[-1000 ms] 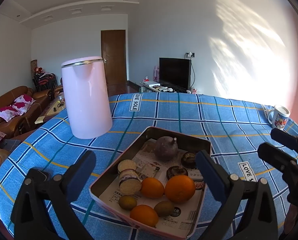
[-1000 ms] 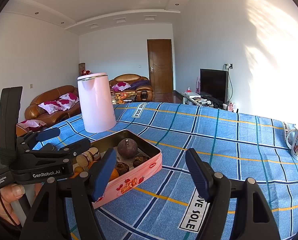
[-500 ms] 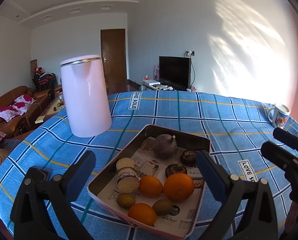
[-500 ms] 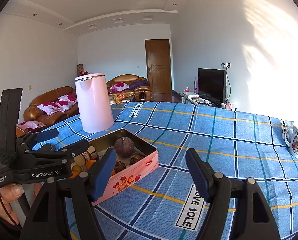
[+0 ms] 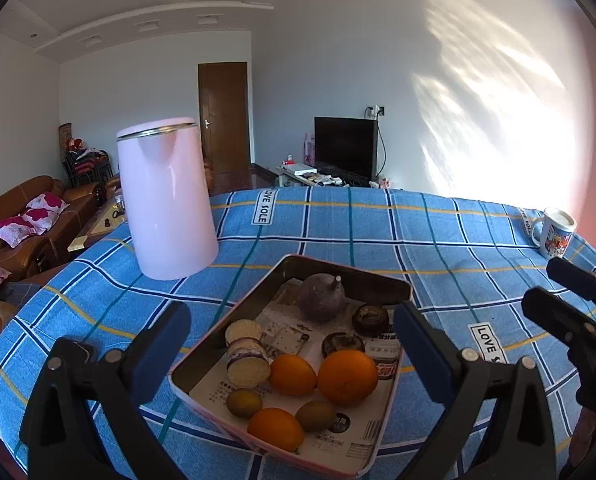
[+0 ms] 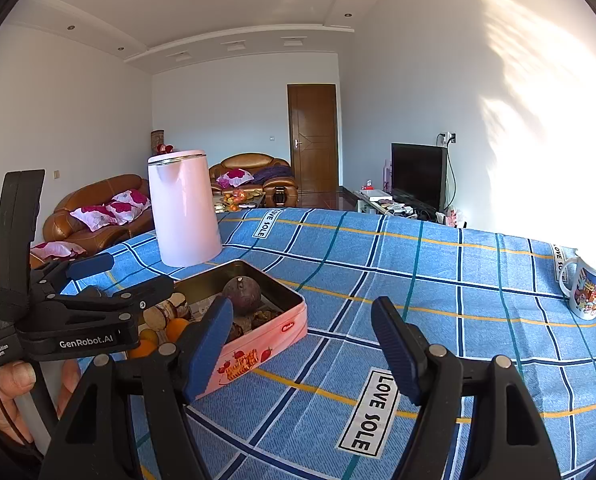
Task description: Organize fruits
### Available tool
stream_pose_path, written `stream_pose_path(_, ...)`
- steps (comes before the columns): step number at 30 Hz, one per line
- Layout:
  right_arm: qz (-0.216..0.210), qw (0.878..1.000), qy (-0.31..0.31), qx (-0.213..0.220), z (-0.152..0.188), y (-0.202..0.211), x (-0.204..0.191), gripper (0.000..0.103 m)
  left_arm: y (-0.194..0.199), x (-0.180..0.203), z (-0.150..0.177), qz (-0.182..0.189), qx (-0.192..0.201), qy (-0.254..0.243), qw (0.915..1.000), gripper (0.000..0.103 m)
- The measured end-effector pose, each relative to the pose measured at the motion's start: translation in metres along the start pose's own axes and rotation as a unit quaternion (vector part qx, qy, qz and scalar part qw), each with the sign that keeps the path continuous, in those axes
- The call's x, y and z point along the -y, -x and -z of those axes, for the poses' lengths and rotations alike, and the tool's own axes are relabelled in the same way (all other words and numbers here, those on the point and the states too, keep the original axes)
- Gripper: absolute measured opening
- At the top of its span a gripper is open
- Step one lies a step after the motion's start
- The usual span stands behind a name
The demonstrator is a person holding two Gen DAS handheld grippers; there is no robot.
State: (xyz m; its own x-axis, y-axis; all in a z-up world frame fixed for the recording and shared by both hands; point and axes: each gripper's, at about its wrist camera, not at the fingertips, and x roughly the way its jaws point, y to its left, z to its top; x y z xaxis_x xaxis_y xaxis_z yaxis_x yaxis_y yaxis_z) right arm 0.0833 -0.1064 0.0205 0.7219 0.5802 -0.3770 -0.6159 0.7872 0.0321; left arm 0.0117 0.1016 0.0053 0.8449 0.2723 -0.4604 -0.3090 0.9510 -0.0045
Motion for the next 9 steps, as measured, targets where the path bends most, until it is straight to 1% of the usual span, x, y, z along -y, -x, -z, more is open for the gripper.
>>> stream_pose_path(4,0.001,1.000,0.000,-0.001,0.0011,0.0014,0.0010,0.073,0.0001,0.0019,0.0005,-0.001,-0.001,-0.007,1.0000,0.103)
stream_pose_path(9,0.004,1.000,-0.002,-0.003,0.0025,0.0022,0.0039,0.073,0.0035,0.0065,0.0001,0.002,0.007,-0.016,0.9999,0.103)
